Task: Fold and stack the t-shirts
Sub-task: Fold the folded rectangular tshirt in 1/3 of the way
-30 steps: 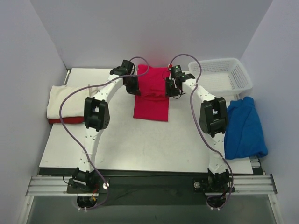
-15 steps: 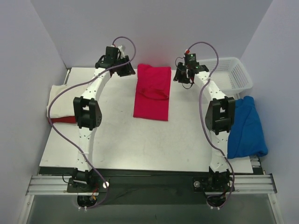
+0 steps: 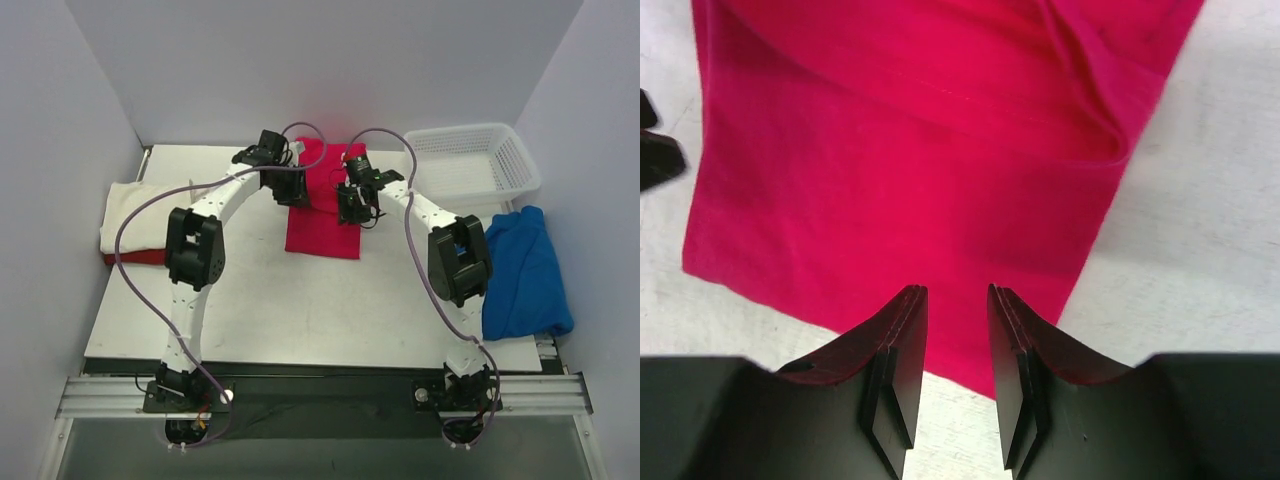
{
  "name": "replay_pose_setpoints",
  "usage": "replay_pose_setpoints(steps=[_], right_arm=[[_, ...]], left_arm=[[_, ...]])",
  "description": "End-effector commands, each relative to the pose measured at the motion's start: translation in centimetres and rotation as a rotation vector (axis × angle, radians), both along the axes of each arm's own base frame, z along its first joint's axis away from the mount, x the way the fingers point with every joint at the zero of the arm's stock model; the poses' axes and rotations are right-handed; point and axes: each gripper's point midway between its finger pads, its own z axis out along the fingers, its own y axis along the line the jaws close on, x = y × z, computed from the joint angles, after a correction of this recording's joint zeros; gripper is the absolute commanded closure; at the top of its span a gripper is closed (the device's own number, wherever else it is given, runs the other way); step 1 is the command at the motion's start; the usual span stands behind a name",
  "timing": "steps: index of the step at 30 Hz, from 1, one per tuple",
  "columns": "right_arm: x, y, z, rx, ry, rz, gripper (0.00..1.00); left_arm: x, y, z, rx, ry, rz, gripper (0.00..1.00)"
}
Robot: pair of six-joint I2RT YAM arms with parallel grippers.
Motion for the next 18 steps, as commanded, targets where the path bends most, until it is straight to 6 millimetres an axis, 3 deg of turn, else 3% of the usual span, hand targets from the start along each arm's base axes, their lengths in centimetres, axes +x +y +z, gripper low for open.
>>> replay_pose_setpoints(steps=[1, 3, 4, 6, 7, 18], right_arm=[[1.1, 0.0, 1.7, 0.020, -0.034, -0.020, 0.69], [1.5, 0.3, 0.5, 0.022, -0.014, -0.027, 0.69], [2.1, 0.6, 0.9, 0.028, -0.029, -0.028, 0.69], [2.7, 0.9, -0.1, 0.027, -0.017, -0.025, 0.70], [3.3, 1.1, 0.1, 0.033, -0.027, -0.028, 0.70], [6.1, 1.1, -0.7, 0.037, -0.047, -0.062, 0.70]], left_arm=[[0.1, -0.8, 1.1, 0.010, -0.037, -0.032, 0.58], [0.1, -2.0, -0.2, 0.045, -0.018, -0.040, 0.60], [0.4, -1.9, -0.8, 0.083, -0.018, -0.023, 0.61], [0.7, -2.9, -0.5, 0.079, -0.017, -0.031, 0.61], [0.6, -3.2, -1.7, 0.088, 0.004, -0.036, 0.62], [0.7, -2.7, -3.6, 0.129, 0.023, -0.006, 0.62]])
